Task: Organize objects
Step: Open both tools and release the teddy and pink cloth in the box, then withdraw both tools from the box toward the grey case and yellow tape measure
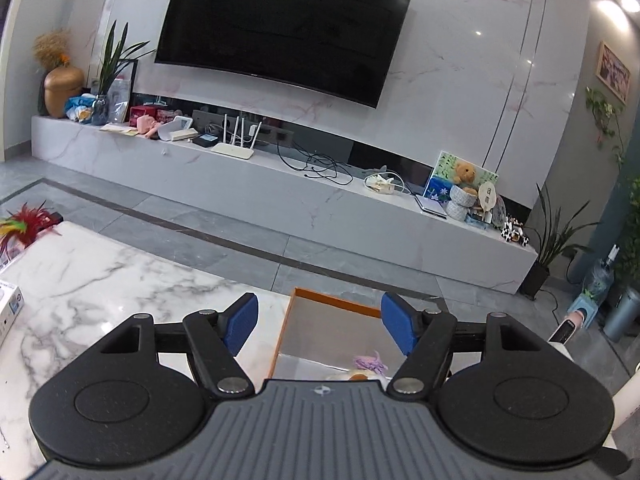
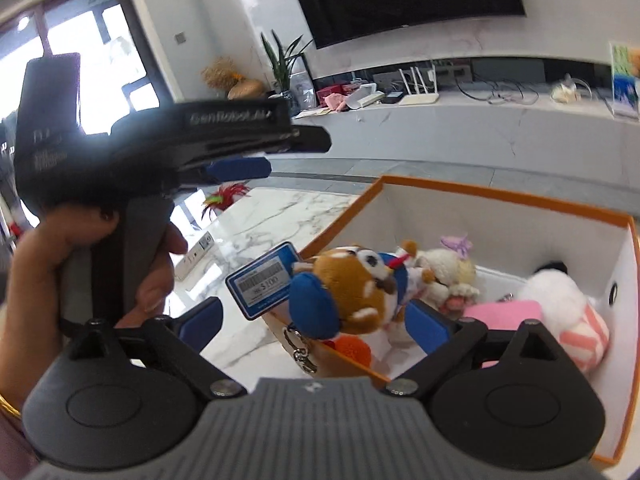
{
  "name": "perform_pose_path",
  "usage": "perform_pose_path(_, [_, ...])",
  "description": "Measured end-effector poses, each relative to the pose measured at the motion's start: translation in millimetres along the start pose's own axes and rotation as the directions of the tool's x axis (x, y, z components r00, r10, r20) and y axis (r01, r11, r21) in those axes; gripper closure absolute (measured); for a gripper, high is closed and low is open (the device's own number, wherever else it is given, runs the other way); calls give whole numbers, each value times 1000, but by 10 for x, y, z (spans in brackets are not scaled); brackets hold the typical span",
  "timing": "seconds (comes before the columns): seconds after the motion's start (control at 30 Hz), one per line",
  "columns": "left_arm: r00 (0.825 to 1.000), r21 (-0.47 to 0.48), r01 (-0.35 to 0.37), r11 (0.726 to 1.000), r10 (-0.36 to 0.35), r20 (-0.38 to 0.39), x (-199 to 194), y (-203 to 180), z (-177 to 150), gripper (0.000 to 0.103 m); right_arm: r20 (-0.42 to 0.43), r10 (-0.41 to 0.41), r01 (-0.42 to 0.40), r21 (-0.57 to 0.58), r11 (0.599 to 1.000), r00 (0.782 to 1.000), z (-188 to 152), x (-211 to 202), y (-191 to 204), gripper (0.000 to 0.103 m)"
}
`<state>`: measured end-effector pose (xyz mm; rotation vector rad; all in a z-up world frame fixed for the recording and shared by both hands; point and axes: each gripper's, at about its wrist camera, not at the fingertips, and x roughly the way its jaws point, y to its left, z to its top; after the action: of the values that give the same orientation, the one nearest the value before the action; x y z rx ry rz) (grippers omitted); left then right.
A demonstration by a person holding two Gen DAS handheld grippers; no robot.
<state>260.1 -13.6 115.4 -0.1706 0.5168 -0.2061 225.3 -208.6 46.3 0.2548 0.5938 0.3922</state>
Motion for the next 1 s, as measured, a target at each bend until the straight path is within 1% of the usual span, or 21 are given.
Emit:
perform_pose_path(0.07, [1000,-2,-1,1000,1,-8,15,27,-8,23,-1,-92,92,11,996,996,13,133,-7,5])
perform_pose_path(0.1, [1000,1,1,1000,-1,-13,8,53,-17,23,1,-147,147,33,989,989,21,195,-45,5])
perform_pose_path(0.13, [1000,3,2,1000,-2,-17,9,59,-21,23,-2,-217,217,57,974,976,27,247,-91,5])
perform_pose_path(0.17, [1000,6,2,1000,-2,-22,12,68,-24,23,-8,-259,259,74,963,966,26,274,-140,1])
perform_pose_path(0.23, [1000,11,6,1000,-6,-25,3,85,-24,23,-3,-249,248,120,961,969,27,256,-216,3])
perform_pose_path(0.27, [1000,12,7,1000,-7,-23,-14,95,-19,23,2,-232,230,130,964,973,41,233,-216,3])
perform_pose_path(0.3, [1000,12,7,1000,-7,-21,-21,102,-9,23,13,-193,190,124,974,981,52,211,-195,3])
perform_pose_path(0.33, [1000,8,5,1000,-5,-16,-32,114,-4,23,19,-154,151,107,983,988,64,211,-153,4])
perform_pose_path(0.37, [1000,1,4,1000,-4,-12,-42,128,-6,23,13,-138,137,86,987,990,52,201,-116,4])
perform_pose_path(0.4, [1000,-9,5,1000,-5,-11,-43,143,-2,23,-3,-137,137,57,989,991,50,232,-58,4])
perform_pose_path(0.43, [1000,-18,7,1000,-7,-13,-37,156,-3,23,-15,-157,158,23,987,987,49,270,0,4])
perform_pose_path(0.47, [1000,-25,9,1000,-10,-16,-28,169,-3,23,-23,-206,206,-4,979,978,38,318,33,4])
perform_pose_path(0.53, [1000,-27,11,1000,-12,-24,-20,186,-12,23,-42,-329,328,-33,944,943,12,406,32,3])
perform_pose_path(0.63, [1000,-12,8,1000,-8,-30,-16,188,-24,23,-41,-407,407,-5,913,912,1,378,-73,1])
perform_pose_path(0.7, [999,-2,11,1000,-11,-40,-10,177,-42,23,-54,-426,427,10,904,903,-1,342,-128,1])
perform_pose_path(0.73, [999,3,13,1000,-13,-49,1,166,-50,23,-69,-416,418,14,908,907,-11,354,-146,1])
perform_pose_path(0.8, [998,20,17,1000,-15,-66,18,133,-73,23,-115,-358,364,32,931,927,-38,352,-185,1])
perform_pose_path(0.83, [997,31,17,999,-14,-72,20,112,-83,23,-112,-342,349,42,936,933,-45,343,-191,1])
perform_pose_path(0.93, [997,71,14,997,-8,-83,-3,51,-99,23,-112,-336,340,26,940,935,-57,283,-104,1])
perform_pose_path(1.0, [996,92,14,996,-6,-86,-23,6,-111,23,-103,-315,318,24,948,944,-36,240,-92,1])
